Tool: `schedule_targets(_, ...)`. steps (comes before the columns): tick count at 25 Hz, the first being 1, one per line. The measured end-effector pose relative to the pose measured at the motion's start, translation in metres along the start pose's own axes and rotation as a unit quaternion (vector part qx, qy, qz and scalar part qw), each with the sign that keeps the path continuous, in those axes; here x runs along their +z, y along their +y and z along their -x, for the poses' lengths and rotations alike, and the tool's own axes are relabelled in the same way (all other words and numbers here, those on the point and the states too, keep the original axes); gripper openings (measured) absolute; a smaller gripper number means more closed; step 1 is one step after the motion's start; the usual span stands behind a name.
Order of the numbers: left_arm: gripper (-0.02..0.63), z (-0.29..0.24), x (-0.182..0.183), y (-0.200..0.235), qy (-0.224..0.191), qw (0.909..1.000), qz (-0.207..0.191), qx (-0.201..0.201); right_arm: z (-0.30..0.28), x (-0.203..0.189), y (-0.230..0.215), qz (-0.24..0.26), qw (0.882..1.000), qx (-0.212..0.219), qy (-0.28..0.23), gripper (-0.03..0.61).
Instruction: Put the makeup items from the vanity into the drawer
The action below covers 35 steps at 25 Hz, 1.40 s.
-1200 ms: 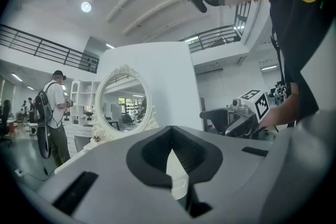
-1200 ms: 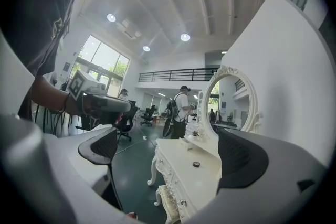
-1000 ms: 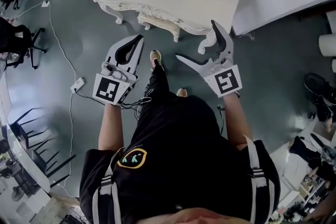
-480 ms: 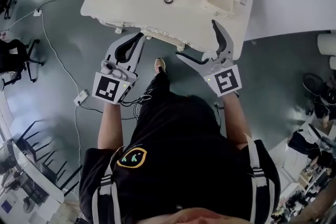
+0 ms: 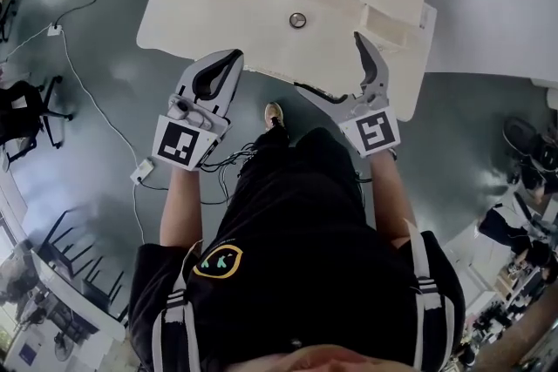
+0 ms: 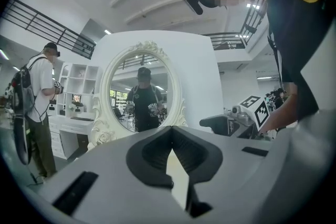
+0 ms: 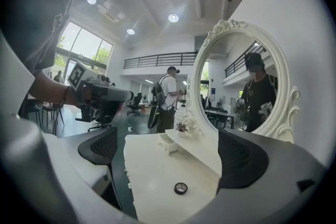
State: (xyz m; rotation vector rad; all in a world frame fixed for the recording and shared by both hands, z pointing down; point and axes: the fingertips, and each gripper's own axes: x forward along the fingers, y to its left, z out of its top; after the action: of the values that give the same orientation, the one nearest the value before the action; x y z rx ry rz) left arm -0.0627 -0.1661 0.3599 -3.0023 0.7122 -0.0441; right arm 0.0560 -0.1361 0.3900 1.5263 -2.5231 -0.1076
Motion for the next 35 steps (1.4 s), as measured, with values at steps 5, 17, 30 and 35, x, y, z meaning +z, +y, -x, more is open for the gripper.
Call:
schedule_targets(5, 0.018, -0.013, -0.011, 0.019, 0.009, 0.9998, 0.010, 0.011, -0.022, -0.011, -0.011, -0.005, 1.000, 0.013, 0.010, 0.599)
schedule_targets(17, 0.018, -0.040, -0.016, 0.036, 0.022, 0.9983, 0.015, 0.051, -0.073, -0.082, -0.060, -0.016, 0.998, 0.027, 0.062, 0.597)
schedule_targets(30, 0.018, -0.040, -0.017, 0.042, 0.035, 0.9967, 0.014, 0.072, -0.142, -0.235, -0.064, -0.049, 0.979, 0.050, 0.193, 0.572)
schedule_targets(35, 0.018, -0.034, -0.019, 0.043, 0.037, 0.9961, 0.014, 0.078, -0.152, -0.269, -0.054, -0.056, 0.969, 0.063, 0.233, 0.568)
